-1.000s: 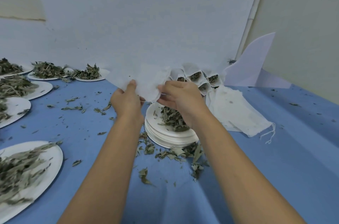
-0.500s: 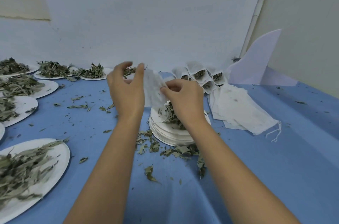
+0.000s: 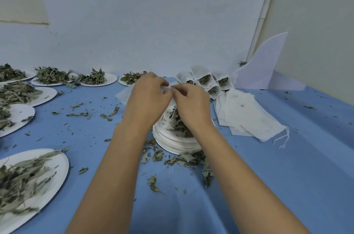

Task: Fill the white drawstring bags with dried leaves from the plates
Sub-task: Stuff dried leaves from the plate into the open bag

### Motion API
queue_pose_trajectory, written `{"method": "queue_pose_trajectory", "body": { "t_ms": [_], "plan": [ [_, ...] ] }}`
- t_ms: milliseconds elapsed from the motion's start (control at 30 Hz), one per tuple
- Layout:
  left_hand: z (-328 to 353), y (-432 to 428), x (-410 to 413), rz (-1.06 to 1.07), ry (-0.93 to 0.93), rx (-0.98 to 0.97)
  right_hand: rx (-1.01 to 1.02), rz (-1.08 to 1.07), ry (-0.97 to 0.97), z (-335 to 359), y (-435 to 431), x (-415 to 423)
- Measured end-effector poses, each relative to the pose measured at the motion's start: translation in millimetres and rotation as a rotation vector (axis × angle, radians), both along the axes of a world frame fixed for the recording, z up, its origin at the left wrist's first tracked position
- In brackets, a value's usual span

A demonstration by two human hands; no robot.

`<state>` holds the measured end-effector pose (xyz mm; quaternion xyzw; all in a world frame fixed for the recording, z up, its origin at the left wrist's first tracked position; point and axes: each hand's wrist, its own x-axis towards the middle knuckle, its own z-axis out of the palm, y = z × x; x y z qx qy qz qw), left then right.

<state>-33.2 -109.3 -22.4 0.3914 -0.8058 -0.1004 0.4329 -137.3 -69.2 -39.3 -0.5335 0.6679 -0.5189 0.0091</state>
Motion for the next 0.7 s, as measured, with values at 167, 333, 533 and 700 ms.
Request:
{"method": "queue_pose_trajectory", "body": {
  "t_ms": [167,333,533,700],
  "plan": [
    [2,6,-1,0.045,0.12,-0.157,0.012,-0.017,-0.183,-1,-1,-2],
    [0,13,-4,0.117,0.173,-0.233,0.029,0.113,-0.578,4,2,1],
    [1,7,3,0.214,-0.058,-0.369,-0.037,0.029,-0.121,5,3,9],
    [5,8,1,0.045,-0.226,-0.262,-0.028,0.04,-0.08,3,3,7]
  ]
}}
